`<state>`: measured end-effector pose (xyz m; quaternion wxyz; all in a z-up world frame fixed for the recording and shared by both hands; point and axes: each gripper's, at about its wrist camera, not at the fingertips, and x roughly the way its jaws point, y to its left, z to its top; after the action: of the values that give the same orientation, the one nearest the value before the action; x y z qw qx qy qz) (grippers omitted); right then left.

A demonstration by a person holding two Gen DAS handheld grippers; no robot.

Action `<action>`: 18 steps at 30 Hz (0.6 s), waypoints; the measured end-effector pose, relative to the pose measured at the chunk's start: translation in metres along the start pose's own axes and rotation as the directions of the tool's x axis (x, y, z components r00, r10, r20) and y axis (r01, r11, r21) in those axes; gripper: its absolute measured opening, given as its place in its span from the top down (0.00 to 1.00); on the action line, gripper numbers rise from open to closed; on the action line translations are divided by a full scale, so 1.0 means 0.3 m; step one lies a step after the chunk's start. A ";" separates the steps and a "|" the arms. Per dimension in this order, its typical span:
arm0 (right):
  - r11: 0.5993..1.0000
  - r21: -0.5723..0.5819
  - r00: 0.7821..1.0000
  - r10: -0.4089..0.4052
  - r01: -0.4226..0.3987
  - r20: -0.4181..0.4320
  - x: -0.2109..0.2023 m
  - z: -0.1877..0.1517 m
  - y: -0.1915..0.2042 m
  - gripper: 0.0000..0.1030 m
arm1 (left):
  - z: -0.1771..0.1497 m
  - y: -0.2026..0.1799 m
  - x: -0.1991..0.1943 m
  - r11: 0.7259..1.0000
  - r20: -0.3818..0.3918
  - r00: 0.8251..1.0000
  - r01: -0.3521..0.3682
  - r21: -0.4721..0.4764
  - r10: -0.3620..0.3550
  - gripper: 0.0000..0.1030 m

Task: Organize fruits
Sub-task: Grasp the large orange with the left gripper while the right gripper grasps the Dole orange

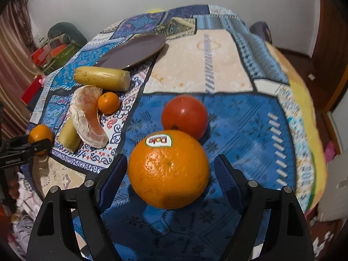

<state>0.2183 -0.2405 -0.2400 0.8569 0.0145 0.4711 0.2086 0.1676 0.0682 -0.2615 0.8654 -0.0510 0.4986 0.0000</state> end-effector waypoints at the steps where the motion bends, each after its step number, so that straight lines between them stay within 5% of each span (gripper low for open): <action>1: 1.000 0.004 1.000 0.005 -0.005 -0.008 0.005 -0.003 -0.002 0.24 | 0.000 -0.004 -0.002 1.000 0.000 1.000 0.011 0.004 -0.011 0.30; 3: 1.000 0.010 1.000 0.019 -0.019 -0.018 0.008 -0.008 -0.003 0.34 | 0.009 -0.011 0.004 1.000 0.000 1.000 0.014 0.009 -0.014 0.35; 11: 1.000 0.003 1.000 0.001 -0.001 -0.022 -0.006 -0.006 0.002 0.35 | 0.022 -0.019 -0.011 1.000 -0.001 1.000 0.014 0.000 -0.014 0.36; 18: 1.000 -0.027 0.999 -0.012 0.013 0.048 -0.071 0.036 0.026 0.35 | 0.068 -0.032 -0.099 1.000 0.072 0.997 0.013 0.027 -0.015 0.36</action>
<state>0.2143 -0.2396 -0.2153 0.8694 0.0049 0.4477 0.2092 0.1709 0.0620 -0.2249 0.8833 -0.0431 0.4666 -0.0109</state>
